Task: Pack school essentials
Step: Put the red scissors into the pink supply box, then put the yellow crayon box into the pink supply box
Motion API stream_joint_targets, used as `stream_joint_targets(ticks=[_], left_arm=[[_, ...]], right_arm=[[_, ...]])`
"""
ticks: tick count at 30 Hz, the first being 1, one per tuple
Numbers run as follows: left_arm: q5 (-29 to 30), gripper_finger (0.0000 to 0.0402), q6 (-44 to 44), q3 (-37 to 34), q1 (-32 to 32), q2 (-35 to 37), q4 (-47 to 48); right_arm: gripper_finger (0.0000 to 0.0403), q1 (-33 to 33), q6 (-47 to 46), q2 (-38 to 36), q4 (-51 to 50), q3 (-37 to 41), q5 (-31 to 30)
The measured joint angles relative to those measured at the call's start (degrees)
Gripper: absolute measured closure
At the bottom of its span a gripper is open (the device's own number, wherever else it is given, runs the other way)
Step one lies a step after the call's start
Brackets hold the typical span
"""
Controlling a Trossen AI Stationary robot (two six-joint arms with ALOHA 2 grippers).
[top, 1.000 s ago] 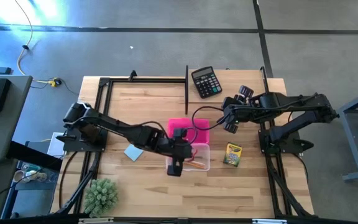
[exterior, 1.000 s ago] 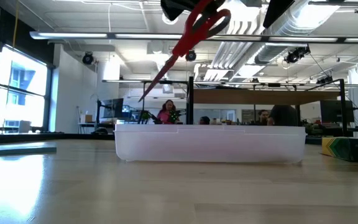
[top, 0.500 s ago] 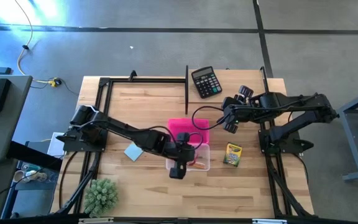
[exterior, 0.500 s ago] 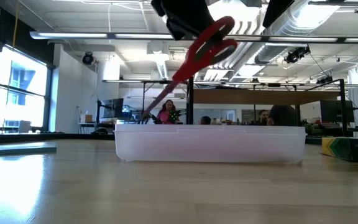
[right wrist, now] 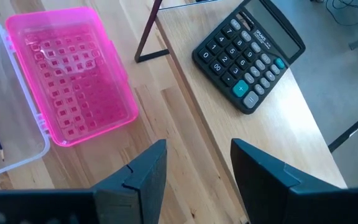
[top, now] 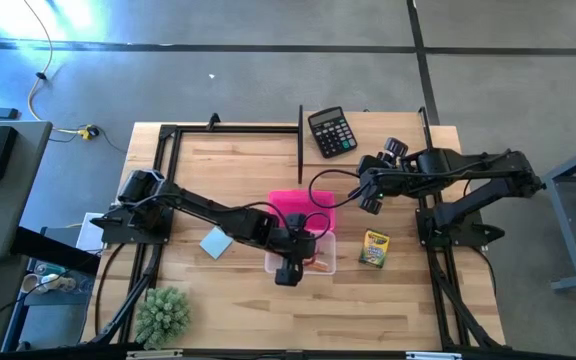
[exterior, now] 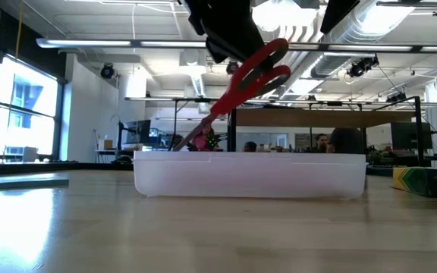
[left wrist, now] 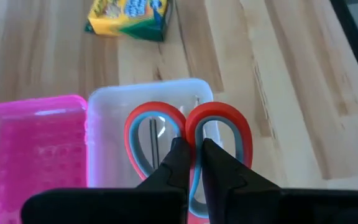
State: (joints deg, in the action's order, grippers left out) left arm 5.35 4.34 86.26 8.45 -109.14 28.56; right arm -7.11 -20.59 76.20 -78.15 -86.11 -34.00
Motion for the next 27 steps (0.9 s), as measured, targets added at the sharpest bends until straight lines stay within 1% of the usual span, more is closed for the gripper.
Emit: stream_joint_targets(ticks=[4,12,19,23,27], left_arm=[[-0.2,0.0376,0.3,0.0,-0.2,0.0,-0.1],[0.3,0.0336,4.4,0.0,-1.5,0.0,-0.5],[0.4,0.0304,4.5,0.0,-2.6,0.0,-0.5],[-1.0,0.0297,3.8,0.5,-2.8,0.0,0.5],[-1.5,0.0301,1.8,3.7,-2.8,0.1,4.0]], right_arm=[[0.0233,0.0,0.1,0.0,0.0,0.0,0.0],[0.0233,0.0,1.0,0.0,0.0,0.0,0.1],[0.0233,0.0,1.4,0.0,-0.1,0.0,0.1],[0.0233,0.0,1.4,0.0,-1.5,0.0,0.5],[0.0233,0.0,1.2,0.0,-3.1,0.0,2.5]])
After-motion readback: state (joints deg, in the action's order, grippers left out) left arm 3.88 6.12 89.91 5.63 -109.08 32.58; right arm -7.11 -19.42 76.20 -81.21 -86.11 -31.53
